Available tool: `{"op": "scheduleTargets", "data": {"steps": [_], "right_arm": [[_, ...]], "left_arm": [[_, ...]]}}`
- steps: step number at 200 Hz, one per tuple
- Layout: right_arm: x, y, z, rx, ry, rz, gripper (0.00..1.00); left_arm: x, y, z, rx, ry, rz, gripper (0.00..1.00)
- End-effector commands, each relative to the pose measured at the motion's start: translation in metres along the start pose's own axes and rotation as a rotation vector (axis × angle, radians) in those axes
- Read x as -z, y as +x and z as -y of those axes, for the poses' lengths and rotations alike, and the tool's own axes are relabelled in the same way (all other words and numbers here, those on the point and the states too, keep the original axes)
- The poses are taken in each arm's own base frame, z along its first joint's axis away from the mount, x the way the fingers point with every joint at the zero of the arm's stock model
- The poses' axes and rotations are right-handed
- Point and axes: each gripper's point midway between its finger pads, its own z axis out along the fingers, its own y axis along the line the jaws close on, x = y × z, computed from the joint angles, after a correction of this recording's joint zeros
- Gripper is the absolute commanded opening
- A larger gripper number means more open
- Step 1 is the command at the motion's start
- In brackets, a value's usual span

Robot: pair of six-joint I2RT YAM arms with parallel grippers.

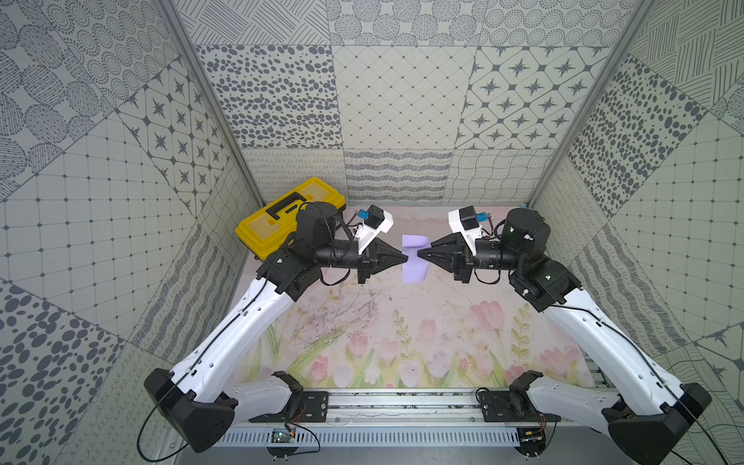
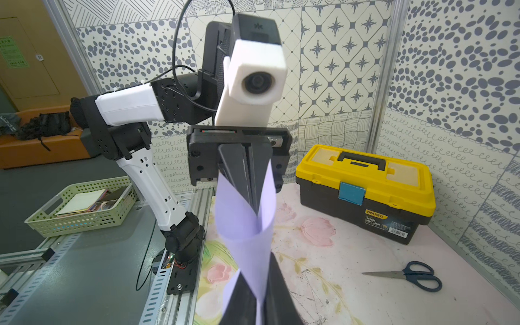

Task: Fold the square paper along the opposite sides
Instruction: Smooth out the paper.

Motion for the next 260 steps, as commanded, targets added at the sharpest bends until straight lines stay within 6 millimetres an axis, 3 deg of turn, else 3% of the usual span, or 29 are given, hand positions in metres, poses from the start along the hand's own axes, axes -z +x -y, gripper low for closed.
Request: {"op": "scheduleTargets", "data": {"steps": [1,31,40,47,54,61,100,107,116,119,126,165,173,179,188,225,239,248,260], "right_arm": [[0.004,-0.024,0.001,0.068,0.018,0.047,0.0],[0.005,-0.027,0.002,0.072,0.021,0.051,0.0],[0.005,-0.027,0.002,0.075,0.022,0.052,0.14],[0.005,-0.028,0.002,0.078,0.024,0.053,0.18],[0.005,-0.029,0.003,0.079,0.029,0.054,0.14],[0.006,-0.029,0.003,0.078,0.031,0.054,0.0],[0.007,-0.033,0.002,0.088,0.035,0.06,0.0],[0.008,-0.033,0.003,0.091,0.039,0.061,0.1],[0.008,-0.034,0.003,0.092,0.042,0.062,0.14],[0.008,-0.034,0.003,0.092,0.042,0.063,0.14],[0.008,-0.034,0.003,0.092,0.043,0.063,0.0],[0.009,-0.038,0.003,0.101,0.047,0.069,0.0],[0.009,-0.039,0.003,0.104,0.048,0.07,0.08],[0.009,-0.039,0.003,0.103,0.049,0.07,0.08],[0.009,-0.039,0.003,0.106,0.051,0.071,0.0],[0.01,-0.041,0.003,0.11,0.052,0.073,0.0],[0.011,-0.041,0.003,0.113,0.053,0.074,0.07],[0.011,-0.041,0.003,0.114,0.055,0.074,0.0],[0.011,-0.041,0.003,0.114,0.055,0.074,0.0]], "left_arm": [[-0.003,0.002,-0.001,-0.018,0.008,-0.004,0.0],[-0.005,0.003,-0.001,-0.016,0.009,-0.008,0.0],[-0.005,0.004,-0.001,-0.016,0.01,-0.009,0.0],[-0.005,0.004,-0.001,-0.016,0.01,-0.009,0.0],[-0.005,0.004,-0.001,-0.015,0.01,-0.01,0.0],[-0.005,0.004,-0.001,-0.016,0.011,-0.01,0.0],[-0.006,0.005,-0.001,-0.013,0.009,-0.014,0.0],[-0.006,0.004,0.0,-0.016,0.009,-0.013,0.0],[-0.006,0.004,0.0,-0.016,0.008,-0.014,0.0],[-0.006,0.005,0.0,-0.017,0.009,-0.014,0.0],[-0.006,0.005,0.0,-0.016,0.01,-0.015,0.0],[-0.007,0.007,0.0,-0.014,0.009,-0.021,0.0],[-0.007,0.007,0.0,-0.013,0.009,-0.022,0.0],[-0.008,0.007,0.0,-0.014,0.009,-0.023,0.0],[-0.007,0.008,-0.001,-0.013,0.006,-0.023,0.0],[-0.009,0.01,-0.002,-0.011,0.002,-0.031,0.0],[-0.009,0.01,-0.002,-0.01,0.002,-0.032,0.0],[-0.009,0.01,-0.001,-0.011,0.002,-0.032,0.0],[-0.009,0.011,-0.001,-0.009,0.003,-0.034,0.0]]}}
